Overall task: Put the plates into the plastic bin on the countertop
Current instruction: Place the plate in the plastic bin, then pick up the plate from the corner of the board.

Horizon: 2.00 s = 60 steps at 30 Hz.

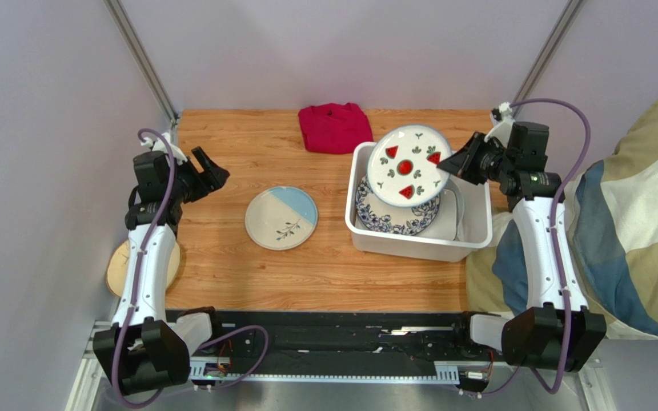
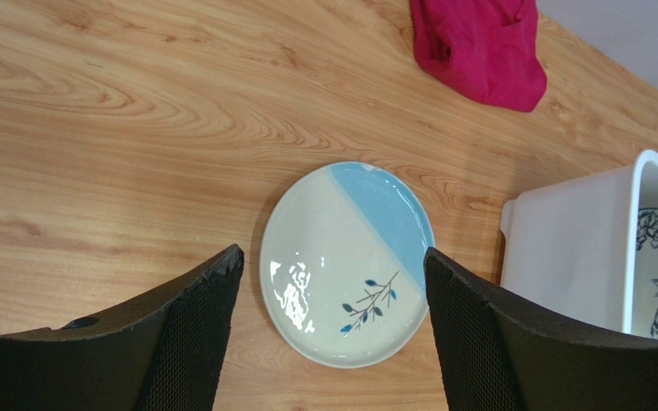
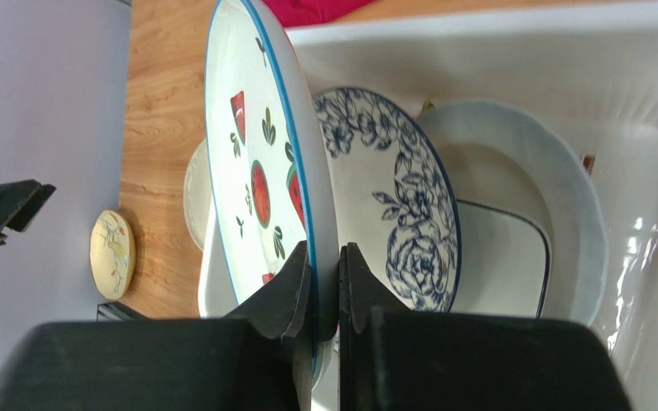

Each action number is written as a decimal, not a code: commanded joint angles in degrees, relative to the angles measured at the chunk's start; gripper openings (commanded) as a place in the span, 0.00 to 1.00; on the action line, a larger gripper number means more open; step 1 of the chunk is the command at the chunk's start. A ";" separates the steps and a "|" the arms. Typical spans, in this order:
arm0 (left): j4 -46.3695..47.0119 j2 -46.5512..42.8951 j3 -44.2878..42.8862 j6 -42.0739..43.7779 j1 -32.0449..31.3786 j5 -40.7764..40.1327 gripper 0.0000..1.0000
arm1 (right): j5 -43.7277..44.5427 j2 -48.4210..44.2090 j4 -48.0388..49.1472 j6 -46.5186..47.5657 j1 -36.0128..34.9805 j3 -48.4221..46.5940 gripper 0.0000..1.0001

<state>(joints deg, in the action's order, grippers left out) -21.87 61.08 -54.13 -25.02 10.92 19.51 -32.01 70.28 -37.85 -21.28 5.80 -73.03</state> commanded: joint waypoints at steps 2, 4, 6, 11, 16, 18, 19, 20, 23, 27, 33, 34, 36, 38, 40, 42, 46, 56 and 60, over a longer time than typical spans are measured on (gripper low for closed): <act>-0.63 0.27 -0.36 2.60 -0.19 -0.52 0.82 | -1.92 -4.36 0.76 1.32 -0.62 4.55 0.00; -0.81 -0.43 -0.01 2.60 -0.11 -0.61 0.82 | -1.83 -4.45 0.75 1.50 -0.70 5.27 0.00; -0.89 -0.61 0.16 2.69 -0.11 -0.52 0.82 | -2.00 -4.19 0.67 1.68 -0.79 5.97 0.00; -1.42 -0.52 0.16 3.22 -0.02 -0.43 0.81 | -2.09 -2.43 1.72 1.94 -1.58 7.82 0.00; -1.86 0.18 0.16 3.39 -0.63 -0.26 0.80 | -1.04 0.03 3.12 1.94 -4.13 9.48 0.00; -2.21 0.53 0.08 3.48 -0.72 -0.17 0.80 | -0.43 0.64 3.57 1.85 -4.92 9.84 0.00; -2.21 0.62 -0.01 3.57 -0.98 -0.26 0.80 | -0.07 0.73 3.92 1.77 -5.27 10.19 0.00; -2.30 0.71 -0.01 3.57 -1.16 -0.17 0.80 | 0.36 0.91 3.92 1.77 -5.54 10.37 0.00; -2.74 0.97 -0.01 3.66 -1.42 -0.52 0.80 | 2.39 1.35 3.31 2.20 -7.65 10.46 0.04; -4.41 1.67 -0.45 4.18 -1.95 -3.50 0.79 | 5.20 1.26 1.81 3.08 -8.79 9.76 0.22; -10.65 2.55 -3.70 6.03 -4.23 -15.52 0.83 | 9.24 0.39 -2.75 4.75 -8.97 6.86 0.51; -11.26 2.55 -3.79 6.20 -4.32 -16.77 0.84 | 9.68 0.21 -3.28 5.19 -8.97 6.42 0.52; -12.67 2.47 -4.40 6.64 -5.29 -19.67 0.85 | 10.99 -0.32 -5.03 5.63 -9.05 5.02 0.68; -13.81 2.47 -4.76 7.08 -5.99 -23.01 0.85 | 12.05 -0.49 -6.44 6.51 -8.97 3.87 0.79; -14.52 2.38 -5.20 7.79 -7.04 -26.18 0.85 | 13.90 -1.11 -8.29 7.04 -8.97 2.29 0.82; -15.48 2.20 -5.63 8.66 -7.66 -29.33 0.85 | 15.74 -1.81 -9.35 7.92 -8.88 1.41 0.82; -17.68 2.20 -6.95 11.30 -9.24 -35.75 0.85 | 18.47 -3.39 -12.59 9.32 -8.97 -1.14 0.84; -20.22 10.98 -7.13 15.97 -3.91 -51.24 0.97 | 13.74 -3.22 -10.23 8.27 -8.97 -7.47 0.86; -19.62 14.76 -6.43 14.03 4.90 -46.57 0.96 | 7.34 -2.60 -5.77 5.90 -8.97 -7.83 0.85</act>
<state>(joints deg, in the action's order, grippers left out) -40.58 74.22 -59.51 -10.98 10.46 -26.33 -18.02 67.29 -49.19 -13.50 -2.87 -79.00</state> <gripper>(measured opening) 0.971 0.853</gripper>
